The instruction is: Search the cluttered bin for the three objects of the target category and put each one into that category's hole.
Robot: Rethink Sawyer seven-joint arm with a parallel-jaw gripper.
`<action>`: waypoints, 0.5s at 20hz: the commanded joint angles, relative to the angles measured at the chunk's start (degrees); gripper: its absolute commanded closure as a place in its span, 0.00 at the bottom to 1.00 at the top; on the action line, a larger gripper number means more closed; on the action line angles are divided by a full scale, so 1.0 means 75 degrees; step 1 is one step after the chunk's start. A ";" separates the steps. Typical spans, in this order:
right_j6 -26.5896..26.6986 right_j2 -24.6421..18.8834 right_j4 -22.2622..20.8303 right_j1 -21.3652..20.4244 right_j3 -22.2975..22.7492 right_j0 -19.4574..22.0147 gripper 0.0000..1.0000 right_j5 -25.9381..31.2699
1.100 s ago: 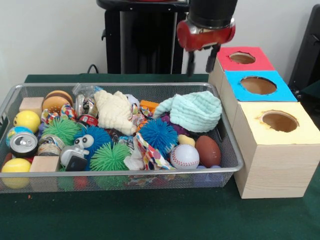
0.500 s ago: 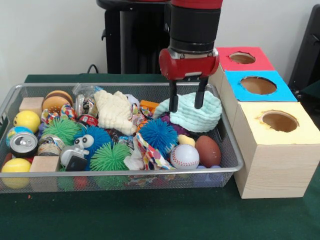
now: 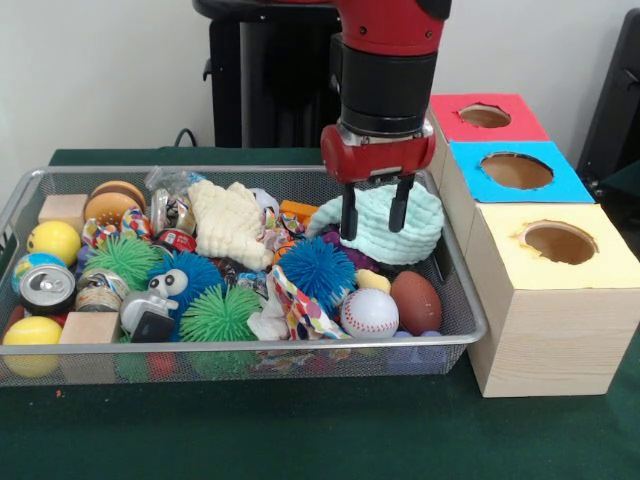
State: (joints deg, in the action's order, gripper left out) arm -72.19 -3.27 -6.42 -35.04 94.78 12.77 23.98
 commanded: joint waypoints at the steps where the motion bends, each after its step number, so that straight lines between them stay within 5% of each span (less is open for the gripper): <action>1: -0.1152 -0.0569 0.0091 0.0411 0.0489 0.0024 0.00 0.0132; 5: -0.1478 -0.0700 0.0626 0.0419 0.0729 0.0051 0.00 0.0712; 10: -0.1321 -0.0589 0.0449 0.0709 0.0590 -0.0028 0.00 0.0171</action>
State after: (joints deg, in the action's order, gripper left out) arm -72.19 -3.40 -4.67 -33.00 96.24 12.65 23.98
